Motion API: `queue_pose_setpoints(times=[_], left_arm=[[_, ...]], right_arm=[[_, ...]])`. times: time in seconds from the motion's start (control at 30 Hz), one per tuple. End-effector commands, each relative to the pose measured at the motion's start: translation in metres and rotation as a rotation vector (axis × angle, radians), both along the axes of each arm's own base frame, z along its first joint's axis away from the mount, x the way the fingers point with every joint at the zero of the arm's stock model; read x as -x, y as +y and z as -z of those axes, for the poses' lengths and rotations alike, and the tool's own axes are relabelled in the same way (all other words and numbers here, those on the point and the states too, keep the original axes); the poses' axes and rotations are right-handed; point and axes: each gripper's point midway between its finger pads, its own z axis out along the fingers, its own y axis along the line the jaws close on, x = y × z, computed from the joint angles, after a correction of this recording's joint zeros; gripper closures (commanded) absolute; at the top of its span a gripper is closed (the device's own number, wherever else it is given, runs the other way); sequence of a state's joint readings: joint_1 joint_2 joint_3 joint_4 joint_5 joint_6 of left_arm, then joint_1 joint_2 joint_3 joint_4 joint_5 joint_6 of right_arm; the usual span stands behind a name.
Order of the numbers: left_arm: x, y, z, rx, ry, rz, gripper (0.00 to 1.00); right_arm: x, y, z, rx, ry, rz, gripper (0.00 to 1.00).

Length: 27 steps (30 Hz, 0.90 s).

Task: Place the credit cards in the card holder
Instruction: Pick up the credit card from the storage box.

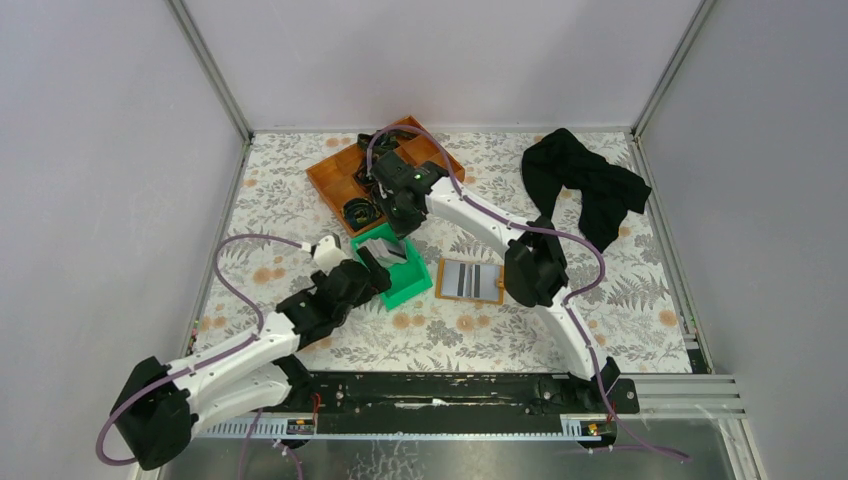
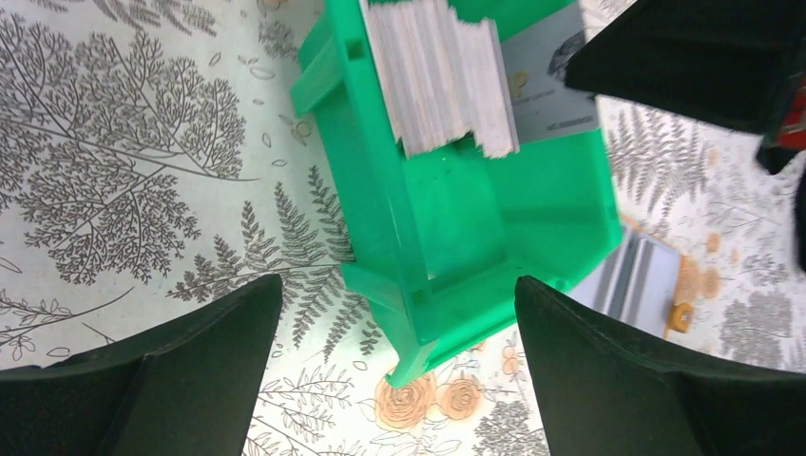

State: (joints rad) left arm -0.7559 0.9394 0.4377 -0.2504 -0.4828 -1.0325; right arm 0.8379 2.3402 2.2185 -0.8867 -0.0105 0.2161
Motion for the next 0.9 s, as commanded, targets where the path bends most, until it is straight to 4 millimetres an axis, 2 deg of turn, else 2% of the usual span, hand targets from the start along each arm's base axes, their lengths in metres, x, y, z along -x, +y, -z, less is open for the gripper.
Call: queue_pose_setpoints(times=[0.0, 0.17, 0.3, 0.47, 0.6, 0.77, 0.87], left_arm=[[-0.011, 0.007, -0.038, -0.011, -0.093, -0.018, 0.00], [-0.016, -0.001, -0.076, 0.045, -0.200, 0.028, 0.00], [-0.018, -0.007, -0.096, 0.052, -0.246, 0.076, 0.00], [-0.020, -0.023, -0.118, 0.062, -0.302, 0.174, 0.00], [-0.021, -0.044, -0.141, 0.107, -0.382, 0.293, 0.00], [-0.013, -0.072, -0.167, 0.194, -0.471, 0.475, 0.00], [-0.005, -0.090, -0.176, 0.251, -0.493, 0.610, 0.00]], right_arm=[[0.001, -0.016, -0.051, -0.005, -0.087, 0.029, 1.00], [0.008, -0.027, -0.093, -0.061, -0.149, 0.040, 1.00], [0.021, -0.032, -0.122, -0.122, -0.165, 0.029, 1.00], [0.041, -0.043, -0.145, -0.180, -0.162, 0.014, 1.00], [0.063, -0.058, -0.157, -0.224, -0.132, -0.018, 1.00], [0.090, -0.082, -0.170, -0.338, -0.067, -0.048, 1.00], [0.108, -0.094, -0.170, -0.400, 0.000, -0.077, 1.00]])
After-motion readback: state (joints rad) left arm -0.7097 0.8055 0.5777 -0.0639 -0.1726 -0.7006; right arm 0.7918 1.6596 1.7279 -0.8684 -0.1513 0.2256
